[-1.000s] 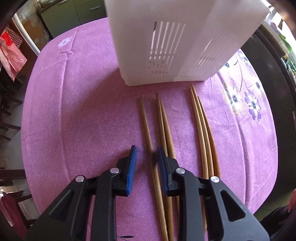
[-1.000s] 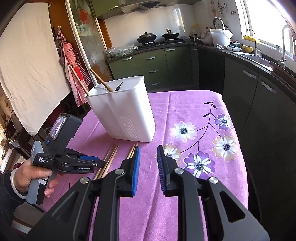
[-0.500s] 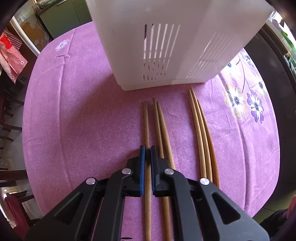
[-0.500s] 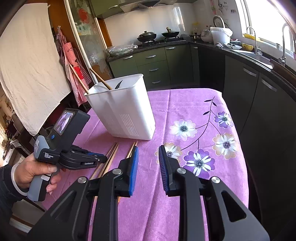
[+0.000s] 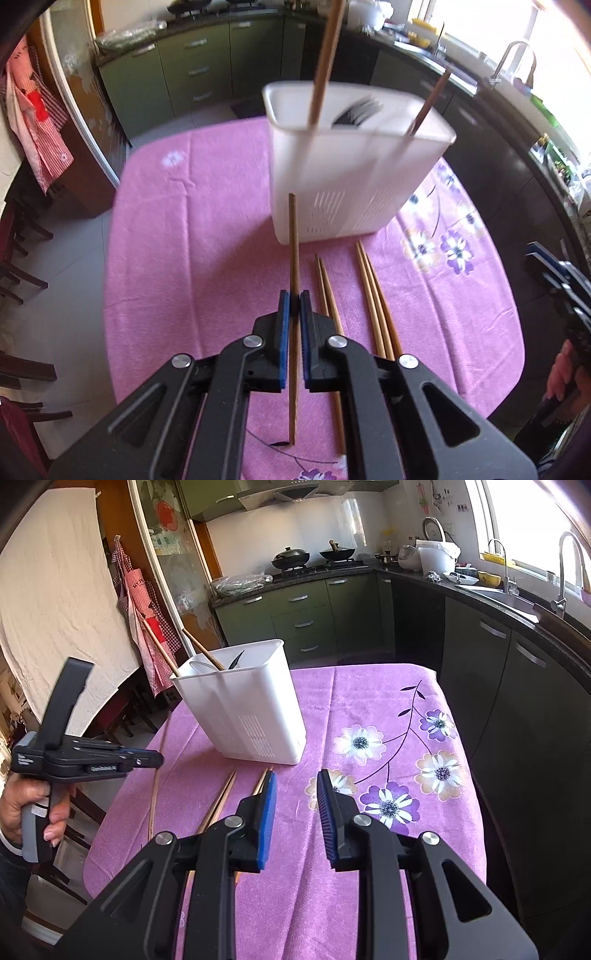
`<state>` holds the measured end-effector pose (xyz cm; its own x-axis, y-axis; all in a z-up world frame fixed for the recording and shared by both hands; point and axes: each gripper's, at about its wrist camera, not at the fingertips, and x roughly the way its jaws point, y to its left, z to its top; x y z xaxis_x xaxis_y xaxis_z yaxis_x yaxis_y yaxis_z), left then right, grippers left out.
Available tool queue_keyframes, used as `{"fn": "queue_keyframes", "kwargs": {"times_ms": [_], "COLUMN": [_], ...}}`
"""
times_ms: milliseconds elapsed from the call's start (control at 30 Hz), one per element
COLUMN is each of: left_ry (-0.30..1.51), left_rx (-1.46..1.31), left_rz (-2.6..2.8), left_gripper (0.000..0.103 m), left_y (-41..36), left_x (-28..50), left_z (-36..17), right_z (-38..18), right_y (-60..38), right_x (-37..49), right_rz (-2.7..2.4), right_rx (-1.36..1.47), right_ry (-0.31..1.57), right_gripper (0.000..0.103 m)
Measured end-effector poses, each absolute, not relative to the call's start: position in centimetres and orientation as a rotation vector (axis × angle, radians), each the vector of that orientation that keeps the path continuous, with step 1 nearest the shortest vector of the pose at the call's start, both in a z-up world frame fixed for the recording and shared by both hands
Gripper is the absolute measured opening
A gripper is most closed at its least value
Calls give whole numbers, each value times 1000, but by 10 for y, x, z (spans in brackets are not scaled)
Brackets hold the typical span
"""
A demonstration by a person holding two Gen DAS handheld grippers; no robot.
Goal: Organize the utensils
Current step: 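Lift the chopstick upright with the left gripper while the right gripper approaches the chopsticks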
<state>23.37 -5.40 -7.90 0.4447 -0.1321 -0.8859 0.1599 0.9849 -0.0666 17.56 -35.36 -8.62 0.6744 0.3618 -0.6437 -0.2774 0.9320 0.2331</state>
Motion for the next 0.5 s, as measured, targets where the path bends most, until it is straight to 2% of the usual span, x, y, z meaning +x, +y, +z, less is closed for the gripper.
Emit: {"fn": "queue_keyframes", "kwargs": {"times_ms": [233, 500], "left_ry": [966, 887], "left_rx": [17, 27], "left_rz": [-180, -192], "left_gripper": [6, 6], "left_y": [-30, -22], "left_x": [194, 162], "left_z": [-41, -35], "right_z": [-84, -98], "right_y": [-345, -323], "right_x": [174, 183], "right_rz": [365, 408], "right_rx": [95, 60], "right_ry": [757, 829], "right_gripper": [23, 27]}}
